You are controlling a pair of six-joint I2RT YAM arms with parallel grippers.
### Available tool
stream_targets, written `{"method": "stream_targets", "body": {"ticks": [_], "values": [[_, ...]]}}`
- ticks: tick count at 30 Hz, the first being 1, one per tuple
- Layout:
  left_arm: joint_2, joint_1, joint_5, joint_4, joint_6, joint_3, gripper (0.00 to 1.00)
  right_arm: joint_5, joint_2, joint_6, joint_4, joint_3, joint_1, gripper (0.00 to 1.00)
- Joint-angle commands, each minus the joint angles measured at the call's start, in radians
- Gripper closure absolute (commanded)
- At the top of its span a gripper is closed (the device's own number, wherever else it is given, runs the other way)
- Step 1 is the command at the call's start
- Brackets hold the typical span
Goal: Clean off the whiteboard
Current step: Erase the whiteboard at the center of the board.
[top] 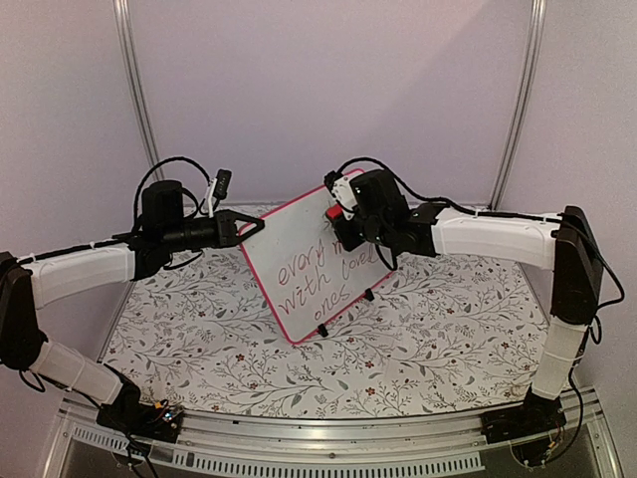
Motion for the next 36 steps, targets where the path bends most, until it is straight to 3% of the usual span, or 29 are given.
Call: {"method": "stream_targets", "body": {"ticks": [1,18,36], "values": [[-0.016,-0.025,0.102,0.024,-0.013,-0.01,1.0,-0.031,-0.006,0.011,-0.018,-0.043,-0.002,0.75],[-0.013,-0.024,0.1,0.023,-0.013,-0.009,1.0,-0.074,-0.005,-0.02,0.008,-0.006,0.032,0.75],[-0.019,-0.026,0.099,0.023,-0.011,-0.011,1.0,-0.043,-0.01,-0.002,0.008,-0.079,0.04,0.75]]}}
